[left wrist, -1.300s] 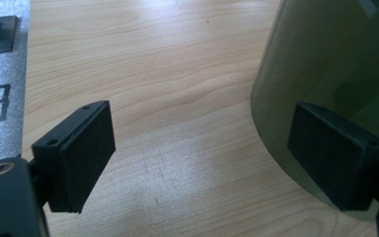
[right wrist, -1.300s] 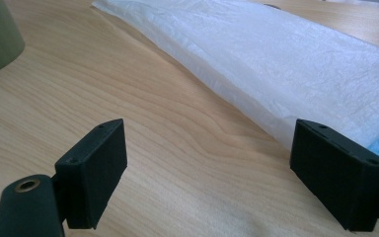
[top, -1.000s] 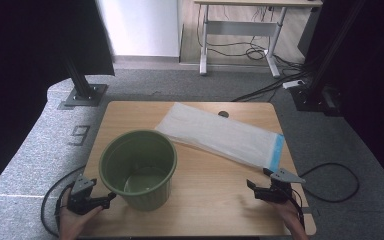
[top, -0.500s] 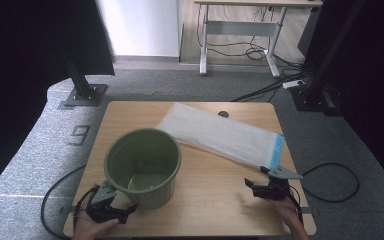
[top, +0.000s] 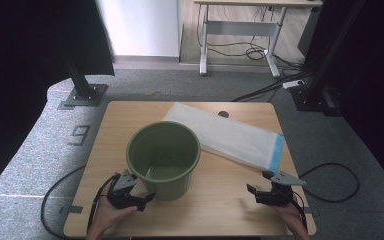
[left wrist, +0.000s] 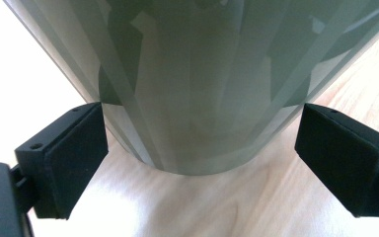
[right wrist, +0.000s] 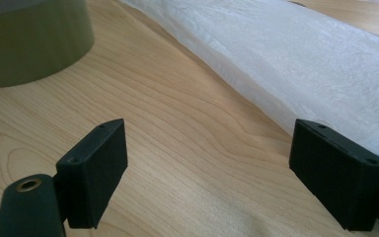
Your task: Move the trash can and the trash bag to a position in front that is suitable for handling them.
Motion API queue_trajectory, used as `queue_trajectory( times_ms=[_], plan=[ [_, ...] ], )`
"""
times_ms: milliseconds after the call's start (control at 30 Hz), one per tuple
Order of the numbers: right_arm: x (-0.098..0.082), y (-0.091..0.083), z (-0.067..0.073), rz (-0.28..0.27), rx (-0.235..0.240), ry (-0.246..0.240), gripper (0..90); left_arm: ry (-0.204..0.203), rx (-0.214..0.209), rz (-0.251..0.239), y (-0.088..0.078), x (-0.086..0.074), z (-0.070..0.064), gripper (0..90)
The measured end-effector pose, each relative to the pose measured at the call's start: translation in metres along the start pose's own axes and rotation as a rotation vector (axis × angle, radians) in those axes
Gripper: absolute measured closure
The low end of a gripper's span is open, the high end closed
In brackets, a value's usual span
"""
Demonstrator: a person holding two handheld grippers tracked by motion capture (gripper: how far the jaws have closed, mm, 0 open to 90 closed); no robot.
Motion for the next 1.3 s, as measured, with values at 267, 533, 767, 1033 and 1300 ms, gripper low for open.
queue_trajectory(
  times_ms=[267,533,767,1033,1300],
  plan=[
    [-0.002,0.003,0.002,0.019,0.002,-0.007,14.4,0.002,-0.04,-0.007,0.024,0.019,0.002,5.6],
    [-0.004,0.007,0.006,0.044,0.012,-0.029,14.4,-0.004,-0.054,-0.016,0.042,0.032,0.002,5.5],
    [-0.005,0.008,0.007,0.058,0.002,-0.039,14.9,-0.003,-0.054,-0.014,0.056,0.044,0.002,5.9],
    [-0.006,0.01,0.009,0.069,0.002,-0.053,14.9,-0.002,-0.014,-0.027,0.036,0.041,0.003,7.1],
    [-0.006,0.012,0.01,0.08,0.001,-0.062,14.9,-0.02,0.005,-0.034,0.02,0.03,0.008,8.2]
  ],
)
Point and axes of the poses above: each handheld gripper's, and its own axes: y roughly forward along the jaws, x roughly out of its top, z roughly to its left, the point moved 2 cm from there along y, roughly forward along the jaws
